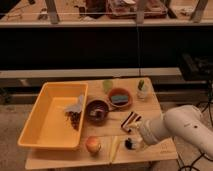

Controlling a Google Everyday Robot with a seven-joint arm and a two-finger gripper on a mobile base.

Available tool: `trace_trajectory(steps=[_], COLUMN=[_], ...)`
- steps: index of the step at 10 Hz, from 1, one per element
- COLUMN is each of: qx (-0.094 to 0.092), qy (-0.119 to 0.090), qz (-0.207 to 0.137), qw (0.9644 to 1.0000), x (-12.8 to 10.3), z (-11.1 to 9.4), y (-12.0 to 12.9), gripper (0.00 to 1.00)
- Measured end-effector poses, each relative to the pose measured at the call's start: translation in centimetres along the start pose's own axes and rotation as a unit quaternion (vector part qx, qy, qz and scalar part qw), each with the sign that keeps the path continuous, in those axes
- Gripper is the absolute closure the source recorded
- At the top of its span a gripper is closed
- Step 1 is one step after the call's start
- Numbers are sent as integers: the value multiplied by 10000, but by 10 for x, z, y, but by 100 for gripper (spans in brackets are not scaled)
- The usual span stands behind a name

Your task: Place banana in plastic cup

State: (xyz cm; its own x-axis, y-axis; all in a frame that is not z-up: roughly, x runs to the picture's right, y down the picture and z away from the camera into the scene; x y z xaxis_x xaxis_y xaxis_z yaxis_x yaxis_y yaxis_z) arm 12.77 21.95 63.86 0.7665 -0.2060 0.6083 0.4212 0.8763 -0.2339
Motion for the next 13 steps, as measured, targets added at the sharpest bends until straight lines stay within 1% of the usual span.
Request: trace_trajectory(steps=[1, 2, 3, 5, 7, 8, 9, 11, 13], qx=[95, 158, 156, 91, 1, -45, -87, -156, -258], qy=[-78, -114, -110, -42, -68, -104, -141, -149, -75], qz=[-120, -172, -193, -260, -637, -882, -1060, -1294, -1590], qw=[9999, 9997, 9996, 9996, 9979, 9960, 9942, 9914, 9869], x=[-2, -2, -3, -3, -6, -3, 1, 7, 9], z=[3, 4, 4, 5, 29, 48, 62, 78, 88], y=[4, 7, 6, 6, 8, 10, 10, 11, 6], gripper=[35, 35, 35, 35, 35, 35, 35, 35, 35])
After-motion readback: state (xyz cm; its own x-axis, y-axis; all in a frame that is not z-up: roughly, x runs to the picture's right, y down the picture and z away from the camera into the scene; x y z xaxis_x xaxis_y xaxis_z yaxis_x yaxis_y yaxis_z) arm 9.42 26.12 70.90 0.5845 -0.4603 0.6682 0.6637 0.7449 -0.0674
